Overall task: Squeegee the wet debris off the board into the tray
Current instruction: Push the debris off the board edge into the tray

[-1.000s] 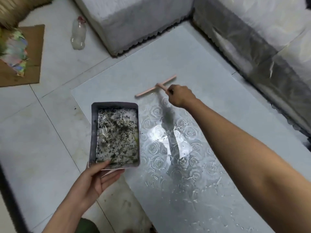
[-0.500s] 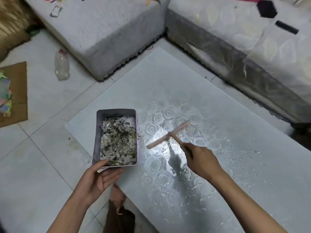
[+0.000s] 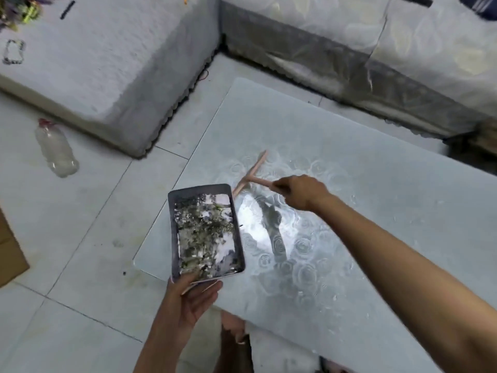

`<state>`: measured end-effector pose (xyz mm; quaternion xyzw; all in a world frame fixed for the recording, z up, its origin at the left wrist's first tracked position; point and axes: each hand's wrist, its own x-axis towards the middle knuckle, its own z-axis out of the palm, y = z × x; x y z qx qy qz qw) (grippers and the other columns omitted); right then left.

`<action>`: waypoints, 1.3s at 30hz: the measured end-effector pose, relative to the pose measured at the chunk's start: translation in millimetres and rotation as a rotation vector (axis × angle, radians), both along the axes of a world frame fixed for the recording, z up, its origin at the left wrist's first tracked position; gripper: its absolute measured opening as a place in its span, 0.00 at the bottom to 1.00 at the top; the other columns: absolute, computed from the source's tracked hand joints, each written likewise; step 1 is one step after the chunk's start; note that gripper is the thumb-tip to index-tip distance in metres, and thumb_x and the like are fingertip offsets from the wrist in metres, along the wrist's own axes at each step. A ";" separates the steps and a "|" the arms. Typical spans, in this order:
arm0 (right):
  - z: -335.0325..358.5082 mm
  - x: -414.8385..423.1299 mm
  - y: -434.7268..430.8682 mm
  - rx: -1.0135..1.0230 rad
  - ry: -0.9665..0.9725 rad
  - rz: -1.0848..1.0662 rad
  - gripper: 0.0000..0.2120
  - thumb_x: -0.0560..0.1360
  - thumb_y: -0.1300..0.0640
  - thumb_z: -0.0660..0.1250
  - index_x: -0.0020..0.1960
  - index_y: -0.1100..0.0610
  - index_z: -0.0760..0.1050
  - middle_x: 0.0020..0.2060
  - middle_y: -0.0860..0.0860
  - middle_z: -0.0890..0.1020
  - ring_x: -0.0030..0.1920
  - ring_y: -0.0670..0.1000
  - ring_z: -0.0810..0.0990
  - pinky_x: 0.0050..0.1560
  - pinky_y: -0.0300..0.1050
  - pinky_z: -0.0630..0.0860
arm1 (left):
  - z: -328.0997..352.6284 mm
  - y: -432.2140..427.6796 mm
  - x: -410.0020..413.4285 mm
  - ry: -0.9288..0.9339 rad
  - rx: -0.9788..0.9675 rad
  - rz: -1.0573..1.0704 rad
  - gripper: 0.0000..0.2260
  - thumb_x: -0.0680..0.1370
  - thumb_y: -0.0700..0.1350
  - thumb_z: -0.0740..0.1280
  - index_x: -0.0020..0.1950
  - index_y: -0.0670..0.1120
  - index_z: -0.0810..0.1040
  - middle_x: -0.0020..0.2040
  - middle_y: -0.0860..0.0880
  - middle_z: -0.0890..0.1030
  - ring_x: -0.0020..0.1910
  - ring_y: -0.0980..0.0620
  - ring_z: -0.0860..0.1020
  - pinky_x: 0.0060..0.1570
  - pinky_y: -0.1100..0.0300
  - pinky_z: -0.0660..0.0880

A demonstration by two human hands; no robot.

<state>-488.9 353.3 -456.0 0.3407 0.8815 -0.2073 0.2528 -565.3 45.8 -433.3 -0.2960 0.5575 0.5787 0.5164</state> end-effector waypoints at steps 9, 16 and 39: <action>30.7 125.6 -60.3 0.014 -0.123 -0.252 0.16 0.82 0.47 0.53 0.66 0.35 0.69 0.54 0.49 0.83 0.51 0.56 0.80 0.40 0.46 0.74 | -10.7 -0.8 -61.8 -0.041 0.015 -0.111 0.05 0.79 0.39 0.62 0.54 0.40 0.72 0.51 0.30 0.79 0.37 0.39 0.84 0.36 0.51 0.82; 59.6 5.7 -39.3 0.048 0.017 -0.036 0.17 0.81 0.46 0.54 0.69 0.38 0.67 0.53 0.53 0.80 0.54 0.58 0.78 0.50 0.50 0.76 | -21.6 7.5 -95.1 -0.024 0.067 -0.191 0.04 0.79 0.40 0.61 0.49 0.42 0.74 0.48 0.33 0.80 0.36 0.42 0.84 0.36 0.54 0.81; 66.8 37.2 -157.8 -0.026 -0.016 0.037 0.22 0.82 0.49 0.50 0.71 0.29 0.53 0.41 0.53 0.75 0.42 0.59 0.78 0.42 0.49 0.74 | -20.1 -81.7 -111.8 -0.083 0.072 0.013 0.03 0.79 0.39 0.60 0.46 0.43 0.72 0.42 0.33 0.83 0.40 0.40 0.84 0.36 0.54 0.82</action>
